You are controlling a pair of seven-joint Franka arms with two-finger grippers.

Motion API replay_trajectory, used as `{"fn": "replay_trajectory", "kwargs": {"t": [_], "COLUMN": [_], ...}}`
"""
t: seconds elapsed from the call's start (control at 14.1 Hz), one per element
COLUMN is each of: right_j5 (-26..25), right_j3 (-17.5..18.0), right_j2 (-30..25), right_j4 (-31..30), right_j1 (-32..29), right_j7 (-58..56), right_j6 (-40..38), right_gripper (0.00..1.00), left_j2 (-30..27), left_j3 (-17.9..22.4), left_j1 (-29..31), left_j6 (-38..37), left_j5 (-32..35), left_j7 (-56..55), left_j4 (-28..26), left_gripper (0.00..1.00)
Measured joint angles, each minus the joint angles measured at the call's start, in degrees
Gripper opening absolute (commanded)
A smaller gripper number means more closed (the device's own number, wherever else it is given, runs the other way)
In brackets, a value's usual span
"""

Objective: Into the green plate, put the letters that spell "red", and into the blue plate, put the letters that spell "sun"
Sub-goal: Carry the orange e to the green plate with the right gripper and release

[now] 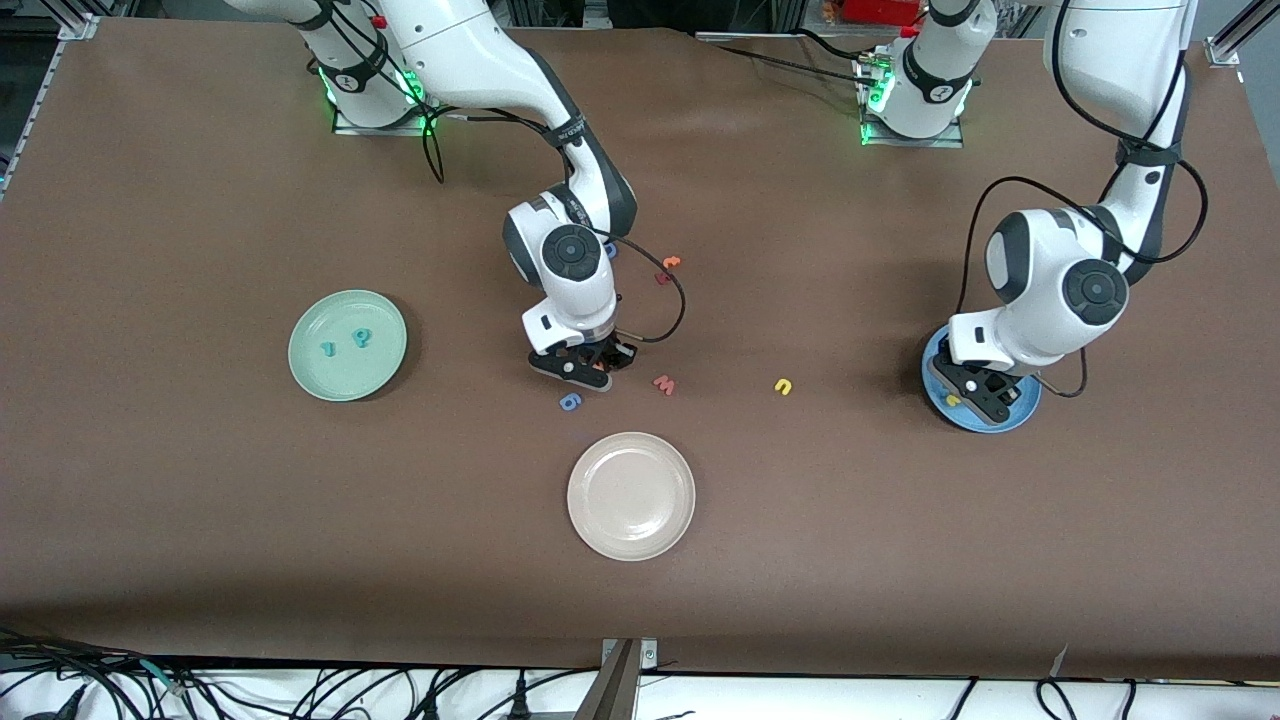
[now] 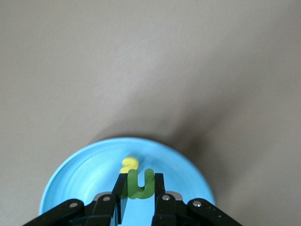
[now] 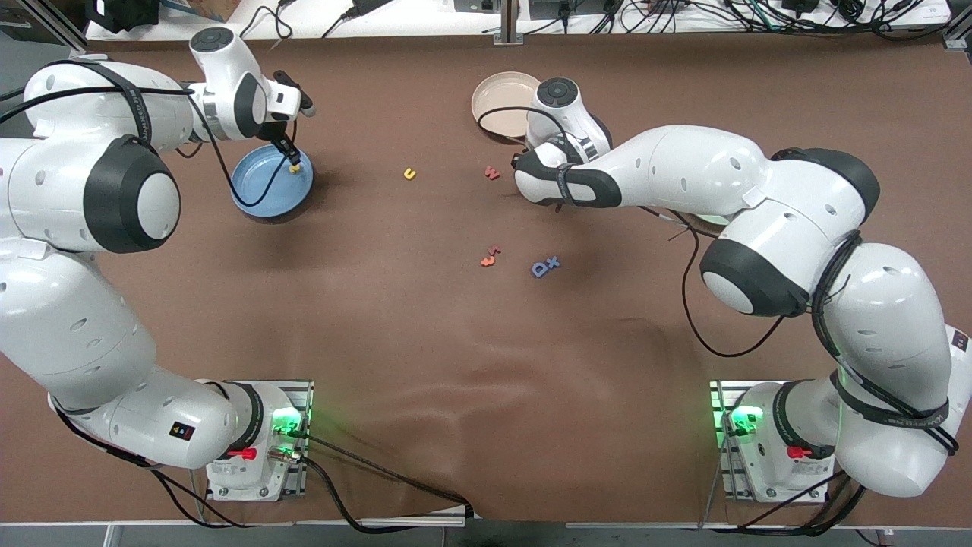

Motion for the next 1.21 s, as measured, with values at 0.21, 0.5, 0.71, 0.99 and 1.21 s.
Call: {"fn": "replay_trajectory", "kwargs": {"t": [0.21,0.5,0.71,0.99,1.21], "right_j5": [0.0,0.0,0.0,0.0,0.0], "right_j3": [0.0,-1.6,-6.8,-13.9,-18.4], "right_j2": [0.0,-2.5,-7.0,-12.5,-16.5], "right_j4": [0.2,1.8,1.9,-3.2,-14.4], "right_j1": [0.0,-0.2,-0.8,-1.9,-2.0], "right_j7": [-0.1,-5.4,-16.0,-31.3,-41.5], "right_j6": [0.0,-8.2,-20.1,-26.8,-22.9], "right_gripper": [0.2,0.2,0.2,0.16,0.16], "left_j2": [0.3,0.9,0.9,0.5,0.0], "left_j3": [0.6,0.6,0.6,-0.2,-4.3], "left_j1": [1.1,1.4,1.4,0.2,-1.7], "left_j6": [-0.1,-0.1,-0.1,-0.1,-0.1], "left_j5": [0.0,0.0,-0.1,-2.1,-3.0], "left_j7": [3.5,4.2,3.8,-3.6,-13.8], "left_j4": [0.0,0.0,0.0,0.2,1.0], "left_gripper": [0.92,0.99,0.98,0.99,0.99]}}
